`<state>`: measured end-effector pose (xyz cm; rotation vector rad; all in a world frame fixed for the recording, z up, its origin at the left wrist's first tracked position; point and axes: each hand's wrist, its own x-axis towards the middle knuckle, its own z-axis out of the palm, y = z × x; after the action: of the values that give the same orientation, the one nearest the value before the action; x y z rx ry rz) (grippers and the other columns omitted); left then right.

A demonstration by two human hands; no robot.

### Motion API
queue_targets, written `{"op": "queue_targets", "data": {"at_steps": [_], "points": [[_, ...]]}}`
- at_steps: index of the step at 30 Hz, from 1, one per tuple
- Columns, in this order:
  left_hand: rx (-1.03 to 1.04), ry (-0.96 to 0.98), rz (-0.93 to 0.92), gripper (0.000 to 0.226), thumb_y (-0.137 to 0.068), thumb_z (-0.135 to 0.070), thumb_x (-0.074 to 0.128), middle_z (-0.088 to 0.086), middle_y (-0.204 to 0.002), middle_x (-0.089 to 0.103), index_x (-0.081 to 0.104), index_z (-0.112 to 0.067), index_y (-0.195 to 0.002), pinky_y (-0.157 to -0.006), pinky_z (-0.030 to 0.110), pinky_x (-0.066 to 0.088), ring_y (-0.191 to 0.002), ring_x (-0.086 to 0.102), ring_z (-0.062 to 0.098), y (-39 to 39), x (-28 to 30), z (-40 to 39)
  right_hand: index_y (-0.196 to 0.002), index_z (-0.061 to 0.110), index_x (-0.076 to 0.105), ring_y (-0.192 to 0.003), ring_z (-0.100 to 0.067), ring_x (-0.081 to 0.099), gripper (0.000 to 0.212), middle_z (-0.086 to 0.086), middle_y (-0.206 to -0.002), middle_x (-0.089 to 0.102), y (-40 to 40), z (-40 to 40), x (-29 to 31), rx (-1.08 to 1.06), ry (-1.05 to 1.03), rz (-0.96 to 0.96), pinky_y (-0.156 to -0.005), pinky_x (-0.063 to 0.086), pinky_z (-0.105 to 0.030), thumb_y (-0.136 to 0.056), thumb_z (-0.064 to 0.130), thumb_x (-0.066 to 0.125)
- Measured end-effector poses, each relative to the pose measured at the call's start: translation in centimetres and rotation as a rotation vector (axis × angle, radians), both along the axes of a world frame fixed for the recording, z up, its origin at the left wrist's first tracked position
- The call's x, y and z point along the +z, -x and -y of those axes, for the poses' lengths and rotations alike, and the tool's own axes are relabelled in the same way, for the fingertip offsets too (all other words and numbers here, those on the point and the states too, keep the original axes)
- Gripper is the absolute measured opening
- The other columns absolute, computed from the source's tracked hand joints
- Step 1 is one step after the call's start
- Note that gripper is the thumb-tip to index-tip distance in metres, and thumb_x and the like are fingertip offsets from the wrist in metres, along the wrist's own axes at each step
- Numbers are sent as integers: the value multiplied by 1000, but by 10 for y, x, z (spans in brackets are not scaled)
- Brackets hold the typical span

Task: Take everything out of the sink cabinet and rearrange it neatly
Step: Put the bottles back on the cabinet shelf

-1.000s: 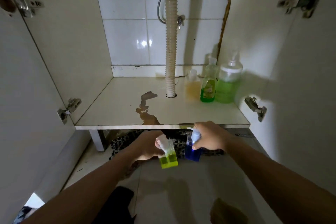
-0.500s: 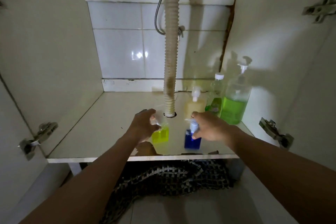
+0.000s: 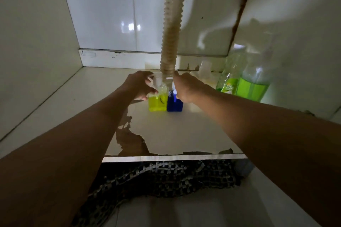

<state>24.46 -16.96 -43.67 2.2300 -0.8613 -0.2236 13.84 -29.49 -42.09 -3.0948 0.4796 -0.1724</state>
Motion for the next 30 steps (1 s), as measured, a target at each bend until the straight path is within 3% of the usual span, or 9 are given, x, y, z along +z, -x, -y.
{"op": "queue_targets", "data": {"at_steps": [5, 9, 12, 14, 17, 20, 25, 28, 30], "points": [[-45, -220, 89, 72, -73, -11, 78, 2, -134, 57, 47, -16, -138, -89, 30, 47, -124, 53, 21, -18, -3, 4, -135, 0, 36, -108, -32, 57, 53, -19, -120, 55, -7, -2, 0, -41, -20, 48, -80, 47, -36, -86, -7, 53], [50, -135, 44, 76, -72, -15, 81, 8, -134, 55, 43, -12, -138, -70, 22, 45, -117, 54, 25, -12, -7, 6, -139, -1, 30, -115, -34, 54, 57, -19, -127, 52, 0, -10, 0, -92, -21, 77, -83, 45, -37, -87, -5, 53], [155, -81, 13, 90, -72, -28, 82, 17, -136, 50, 30, -8, -142, -83, 30, 43, -112, 53, 31, 6, -10, 1, -137, 1, 32, -117, -35, 53, 58, -18, -131, 48, 16, -21, 8, -129, -42, 112, -81, 43, -37, -84, -5, 56], [212, -34, 53, 90, -73, -25, 81, 19, -135, 48, 27, -5, -142, -88, 35, 42, -115, 51, 33, 24, -14, -7, -134, 3, 34, -114, -37, 55, 57, -17, -128, 47, 34, -29, 11, -112, -51, 141, -80, 43, -39, -82, -3, 58], [243, 59, 215, 75, -81, -20, 72, 18, -133, 47, 30, -6, -142, -98, 43, 41, -121, 46, 35, 62, -27, -20, -125, 6, 40, -104, -36, 57, 43, -14, -116, 51, 73, -37, 6, -76, -121, 207, -71, 38, -36, -86, 8, 58], [153, 62, 375, 59, -87, -21, 64, 16, -132, 49, 38, -8, -138, -100, 44, 42, -121, 47, 33, 110, -42, -31, -119, 9, 45, -102, -26, 57, 34, -8, -111, 55, 126, -37, -15, -102, -232, 272, -76, 44, -32, -89, 18, 59], [-60, -213, 467, 60, -96, -32, 47, 8, -153, 29, 24, -11, -148, -115, 35, 23, -141, 28, 23, 186, -59, -36, -109, 14, 57, -88, -13, 58, 22, -2, -104, 63, 232, -39, -68, -256, -448, 263, -74, 47, -24, -90, 23, 60], [-84, -407, 498, 69, -96, -36, 45, 10, -159, 14, 13, -10, -151, -119, 39, 14, -147, 14, 24, 200, -61, -31, -107, 16, 59, -89, -14, 59, 20, -3, -105, 64, 289, -38, -102, -423, -558, 101, -74, 48, -25, -89, 25, 60], [-67, -478, 473, 72, -95, -33, 49, 12, -159, 11, 10, -8, -151, -119, 43, 13, -147, 11, 27, 206, -63, -32, -112, 14, 58, -100, -19, 59, 28, -6, -114, 62, 320, -40, -132, -490, -564, -85, -82, 46, -26, -88, 27, 62]]}}
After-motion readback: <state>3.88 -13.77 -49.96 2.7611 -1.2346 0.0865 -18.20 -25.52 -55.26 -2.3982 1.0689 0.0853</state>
